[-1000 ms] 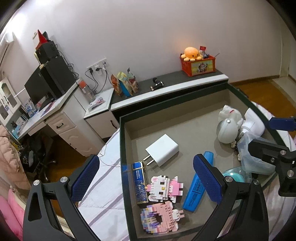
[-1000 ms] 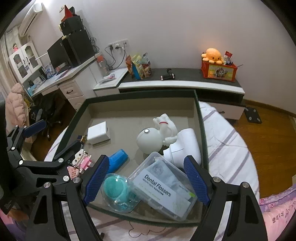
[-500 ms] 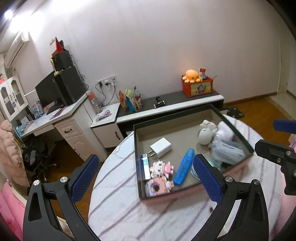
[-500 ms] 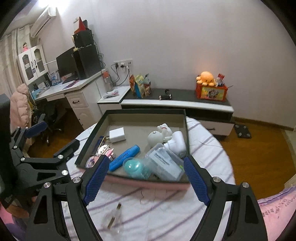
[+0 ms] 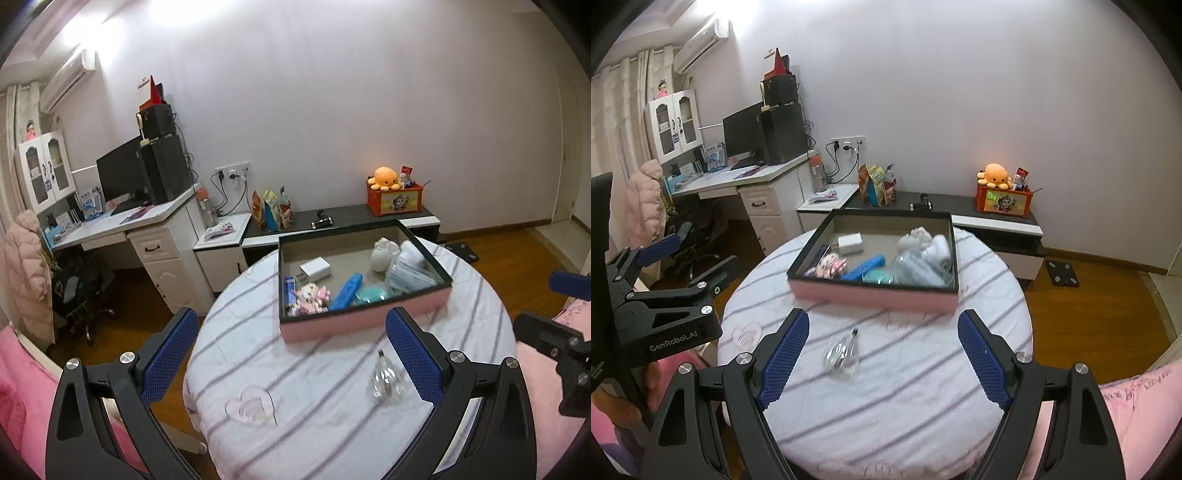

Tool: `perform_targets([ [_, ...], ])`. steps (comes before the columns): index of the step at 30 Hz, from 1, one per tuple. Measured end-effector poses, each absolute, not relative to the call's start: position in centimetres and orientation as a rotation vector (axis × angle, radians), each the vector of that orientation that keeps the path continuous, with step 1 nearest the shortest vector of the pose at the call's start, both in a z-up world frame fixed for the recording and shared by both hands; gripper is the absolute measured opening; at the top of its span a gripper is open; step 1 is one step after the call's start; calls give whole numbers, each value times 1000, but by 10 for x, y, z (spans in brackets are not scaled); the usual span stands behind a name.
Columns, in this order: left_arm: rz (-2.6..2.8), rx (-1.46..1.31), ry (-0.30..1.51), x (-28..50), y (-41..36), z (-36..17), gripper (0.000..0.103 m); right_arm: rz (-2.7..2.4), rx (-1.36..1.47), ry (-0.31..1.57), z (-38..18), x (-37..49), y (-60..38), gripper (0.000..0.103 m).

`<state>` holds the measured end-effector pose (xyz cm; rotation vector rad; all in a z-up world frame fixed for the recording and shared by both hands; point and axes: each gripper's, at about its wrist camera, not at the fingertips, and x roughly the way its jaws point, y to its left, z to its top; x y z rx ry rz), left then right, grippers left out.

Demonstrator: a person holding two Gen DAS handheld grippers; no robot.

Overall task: Organize rigid objects
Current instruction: 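Withdraw both tools from the box toward the glass bottle, then grasp the glass bottle with the left tool while the right tool grips the pink box wall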

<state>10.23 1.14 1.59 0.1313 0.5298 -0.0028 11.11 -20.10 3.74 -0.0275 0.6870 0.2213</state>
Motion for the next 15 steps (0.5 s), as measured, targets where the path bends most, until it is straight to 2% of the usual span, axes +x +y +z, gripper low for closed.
perform_targets([
  [15, 26, 112, 550, 65, 7, 3, 103, 203, 3, 740, 17, 87, -204, 84],
])
